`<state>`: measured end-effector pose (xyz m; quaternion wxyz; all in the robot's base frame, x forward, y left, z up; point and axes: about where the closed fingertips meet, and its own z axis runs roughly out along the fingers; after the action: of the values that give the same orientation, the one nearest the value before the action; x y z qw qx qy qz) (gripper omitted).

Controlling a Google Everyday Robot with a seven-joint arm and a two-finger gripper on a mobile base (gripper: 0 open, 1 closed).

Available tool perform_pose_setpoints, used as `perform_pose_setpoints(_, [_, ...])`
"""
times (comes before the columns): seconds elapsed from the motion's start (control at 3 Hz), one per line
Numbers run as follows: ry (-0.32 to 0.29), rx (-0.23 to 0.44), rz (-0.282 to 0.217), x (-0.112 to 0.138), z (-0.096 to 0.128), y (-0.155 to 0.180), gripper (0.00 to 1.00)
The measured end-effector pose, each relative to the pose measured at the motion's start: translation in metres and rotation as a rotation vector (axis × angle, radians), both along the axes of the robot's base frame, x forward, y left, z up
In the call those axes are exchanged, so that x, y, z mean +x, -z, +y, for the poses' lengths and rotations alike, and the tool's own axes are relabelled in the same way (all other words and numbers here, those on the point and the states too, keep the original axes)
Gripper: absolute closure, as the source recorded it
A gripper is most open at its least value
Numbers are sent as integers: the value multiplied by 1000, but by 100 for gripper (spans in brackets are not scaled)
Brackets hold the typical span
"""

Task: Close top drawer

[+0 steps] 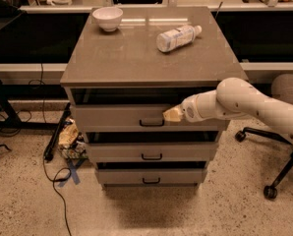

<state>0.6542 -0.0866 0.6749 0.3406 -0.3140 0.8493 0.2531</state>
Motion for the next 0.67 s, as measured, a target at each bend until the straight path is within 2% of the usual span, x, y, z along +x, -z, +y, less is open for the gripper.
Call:
perform_pose_setpoints(0.33, [50, 2, 8, -23, -20, -2, 100])
perform_pose_setpoints(0.67, [172, 35, 21, -90, -59, -11, 100])
